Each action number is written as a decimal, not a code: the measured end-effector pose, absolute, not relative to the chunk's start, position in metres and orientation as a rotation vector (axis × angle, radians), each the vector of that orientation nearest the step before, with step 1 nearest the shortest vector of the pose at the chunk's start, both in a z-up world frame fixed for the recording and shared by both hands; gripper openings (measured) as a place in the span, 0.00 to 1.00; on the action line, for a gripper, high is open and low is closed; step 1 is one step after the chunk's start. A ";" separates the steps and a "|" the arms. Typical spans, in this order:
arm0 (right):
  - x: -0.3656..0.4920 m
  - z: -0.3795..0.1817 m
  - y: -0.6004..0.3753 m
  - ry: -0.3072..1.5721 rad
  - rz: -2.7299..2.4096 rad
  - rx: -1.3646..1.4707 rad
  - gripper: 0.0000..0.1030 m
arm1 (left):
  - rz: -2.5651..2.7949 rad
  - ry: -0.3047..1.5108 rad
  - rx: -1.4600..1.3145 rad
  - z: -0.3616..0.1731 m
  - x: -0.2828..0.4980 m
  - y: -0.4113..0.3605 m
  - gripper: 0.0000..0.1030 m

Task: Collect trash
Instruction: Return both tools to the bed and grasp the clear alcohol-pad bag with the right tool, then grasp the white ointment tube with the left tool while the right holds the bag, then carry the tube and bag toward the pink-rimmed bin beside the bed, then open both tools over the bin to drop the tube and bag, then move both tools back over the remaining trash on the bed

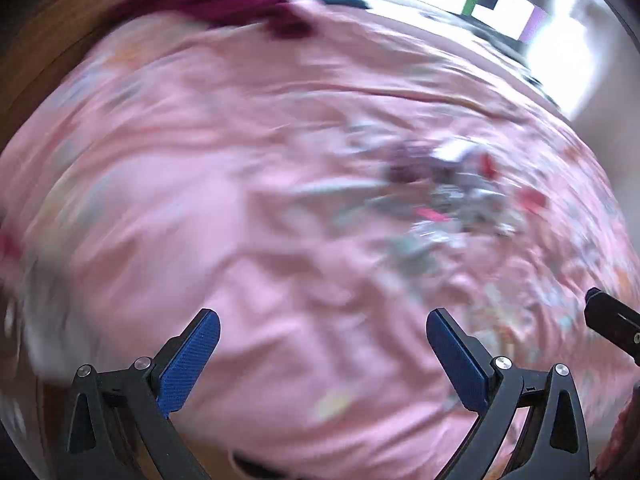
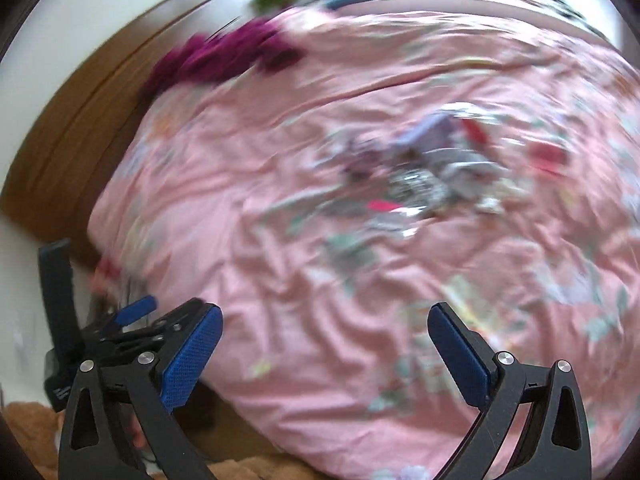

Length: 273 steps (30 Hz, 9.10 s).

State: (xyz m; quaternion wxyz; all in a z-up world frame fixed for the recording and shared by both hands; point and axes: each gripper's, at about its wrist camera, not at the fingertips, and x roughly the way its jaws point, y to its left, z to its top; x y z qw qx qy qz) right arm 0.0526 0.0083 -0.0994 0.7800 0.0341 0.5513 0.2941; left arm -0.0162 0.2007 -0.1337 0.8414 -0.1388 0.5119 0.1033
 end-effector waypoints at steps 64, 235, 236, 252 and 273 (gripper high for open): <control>0.180 -0.280 0.091 1.507 0.535 -0.043 0.51 | 0.131 1.286 -0.258 -0.258 0.102 0.223 1.00; -0.234 -0.332 0.227 1.692 1.557 -0.735 0.92 | 1.132 1.313 -0.980 -0.332 -0.454 0.216 0.99; -0.230 -0.329 0.223 1.703 1.554 -0.721 0.92 | 1.130 1.310 -0.980 -0.332 -0.452 0.218 0.99; -0.119 -0.205 0.168 1.511 1.395 -0.277 0.96 | 0.904 1.101 -0.828 -0.238 -0.332 0.275 0.99; 0.109 -0.175 0.014 1.372 0.734 0.235 0.98 | 0.111 1.156 -0.247 -0.178 0.110 0.208 1.00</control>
